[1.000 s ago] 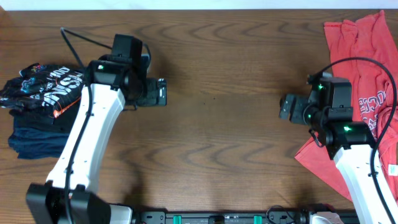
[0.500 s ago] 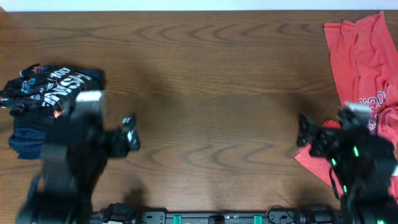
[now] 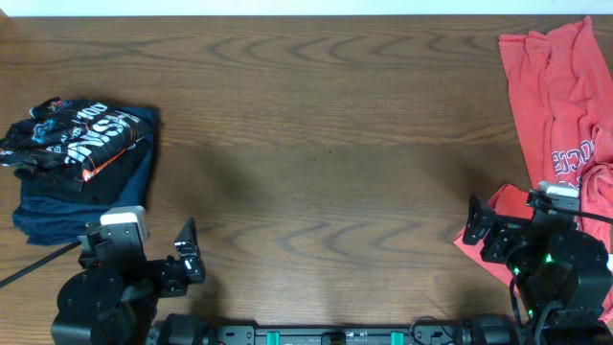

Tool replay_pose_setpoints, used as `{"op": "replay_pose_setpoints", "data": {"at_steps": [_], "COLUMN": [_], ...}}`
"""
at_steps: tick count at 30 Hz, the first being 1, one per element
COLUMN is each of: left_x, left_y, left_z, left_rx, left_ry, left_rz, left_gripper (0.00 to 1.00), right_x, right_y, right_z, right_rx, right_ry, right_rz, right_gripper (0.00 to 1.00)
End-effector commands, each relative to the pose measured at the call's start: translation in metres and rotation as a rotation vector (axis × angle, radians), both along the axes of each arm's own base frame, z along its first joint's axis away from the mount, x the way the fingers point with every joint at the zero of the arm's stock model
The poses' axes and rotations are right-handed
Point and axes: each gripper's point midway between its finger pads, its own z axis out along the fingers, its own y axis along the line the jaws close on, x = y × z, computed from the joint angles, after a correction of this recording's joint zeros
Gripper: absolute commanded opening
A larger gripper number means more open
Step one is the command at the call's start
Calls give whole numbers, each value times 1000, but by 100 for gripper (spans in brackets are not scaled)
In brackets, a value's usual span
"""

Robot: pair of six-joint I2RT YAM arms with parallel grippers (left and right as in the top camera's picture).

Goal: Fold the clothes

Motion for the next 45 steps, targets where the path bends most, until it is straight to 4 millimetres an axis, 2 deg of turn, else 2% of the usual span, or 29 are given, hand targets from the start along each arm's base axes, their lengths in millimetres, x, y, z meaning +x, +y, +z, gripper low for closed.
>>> {"op": "replay_pose_setpoints", "data": {"at_steps": [1,13,20,24,28,35,45], "left_x": [-2,-2,-2,-2,-2,-2,-2], "left_y": [4,4,4,4,4,4,4], "left_z": [-4,-5,-5,-5,-5,-5,-5], "left_rx": [-2,-1,-1,-1,-1,-1,-1], "left_ry": [14,17,17,17,17,17,17], "left_rz": [26,26,26,26,26,26,26], "left_gripper": [98,98,98,98,98,98,98], "right_x": [-6,-42,-44,-26,-5,18,39], "right_y": [-1,-2,-5,-2,15,28,38], "right_z": [-11,-53,-50,-32,-25,-31,-51], "right_rx": [-21,-34,-64,-118,-172,-189,-194], "right_ry": [45,270,243,58,-176,-472,-631], "right_rz": [7,12,18,67,186,226,240], "right_gripper": [99,99,99,99,99,99,99]}}
